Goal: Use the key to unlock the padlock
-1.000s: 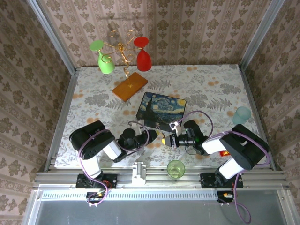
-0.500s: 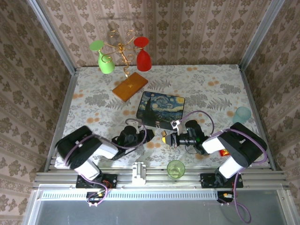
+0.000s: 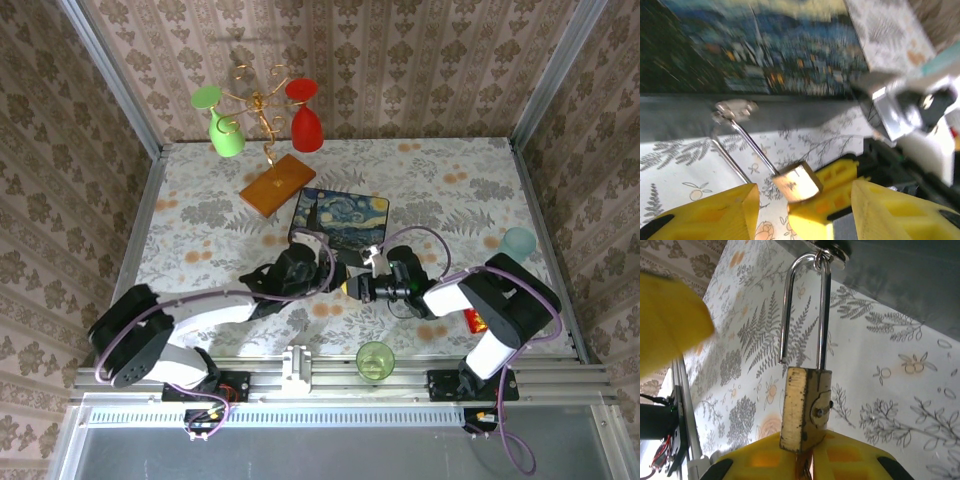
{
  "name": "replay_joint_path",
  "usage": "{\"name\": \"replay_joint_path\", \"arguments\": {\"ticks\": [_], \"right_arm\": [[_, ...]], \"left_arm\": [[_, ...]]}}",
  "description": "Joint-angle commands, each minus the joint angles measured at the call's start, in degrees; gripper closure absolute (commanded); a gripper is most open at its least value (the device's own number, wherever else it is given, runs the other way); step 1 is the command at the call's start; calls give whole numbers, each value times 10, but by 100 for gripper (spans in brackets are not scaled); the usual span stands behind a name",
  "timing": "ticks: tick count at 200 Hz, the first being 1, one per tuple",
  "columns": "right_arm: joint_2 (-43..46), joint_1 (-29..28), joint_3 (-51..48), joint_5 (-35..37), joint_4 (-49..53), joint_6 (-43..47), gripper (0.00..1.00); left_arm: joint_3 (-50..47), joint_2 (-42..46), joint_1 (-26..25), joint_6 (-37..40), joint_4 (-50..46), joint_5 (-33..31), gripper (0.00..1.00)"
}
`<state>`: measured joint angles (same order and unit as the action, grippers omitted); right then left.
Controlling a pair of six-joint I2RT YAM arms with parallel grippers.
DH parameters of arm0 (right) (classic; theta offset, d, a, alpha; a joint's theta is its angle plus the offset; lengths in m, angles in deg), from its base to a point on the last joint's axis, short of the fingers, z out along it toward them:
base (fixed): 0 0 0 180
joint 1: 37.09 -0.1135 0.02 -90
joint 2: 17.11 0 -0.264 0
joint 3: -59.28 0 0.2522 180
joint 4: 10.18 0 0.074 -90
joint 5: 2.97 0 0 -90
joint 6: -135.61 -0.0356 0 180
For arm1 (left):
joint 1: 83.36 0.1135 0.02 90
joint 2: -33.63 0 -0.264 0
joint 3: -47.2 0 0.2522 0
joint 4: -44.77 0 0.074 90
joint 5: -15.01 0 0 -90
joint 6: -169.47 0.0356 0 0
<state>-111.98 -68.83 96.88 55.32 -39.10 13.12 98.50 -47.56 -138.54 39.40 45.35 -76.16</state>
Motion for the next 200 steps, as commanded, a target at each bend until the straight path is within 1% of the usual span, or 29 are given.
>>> {"name": "replay_joint_path", "arguments": {"ticks": [1,32,50,64,77,94,106,136,156,183,200], "right_arm": [[-44,8,-21,24,130,-78,85],[-90,20,-25,-15,67,-137,87],[-116,20,-22,-44,35,-159,83],[-123,20,-29,-40,19,-170,81],[-116,20,-36,-27,27,-164,81],[-102,21,-39,-10,63,-144,81],[-96,22,-39,-6,81,-135,77],[-97,25,-44,-6,71,-140,77],[-95,25,-44,5,76,-139,69],[-84,29,-50,10,77,-137,71],[-67,31,-49,25,101,-129,69]], "left_arm": [[11,-25,1,30,-44,-26,50],[-10,-51,9,18,-13,-41,61],[-5,-63,10,25,-17,-48,62],[0,-74,14,30,-20,-49,62],[4,-81,17,35,-22,-54,62],[2,-87,25,36,-12,-50,64],[0,-86,30,37,-3,-45,66],[-4,-77,35,44,13,-40,65],[3,-86,43,47,13,-31,65],[8,-104,49,50,25,-25,65],[11,-110,49,49,26,-23,65]]}}
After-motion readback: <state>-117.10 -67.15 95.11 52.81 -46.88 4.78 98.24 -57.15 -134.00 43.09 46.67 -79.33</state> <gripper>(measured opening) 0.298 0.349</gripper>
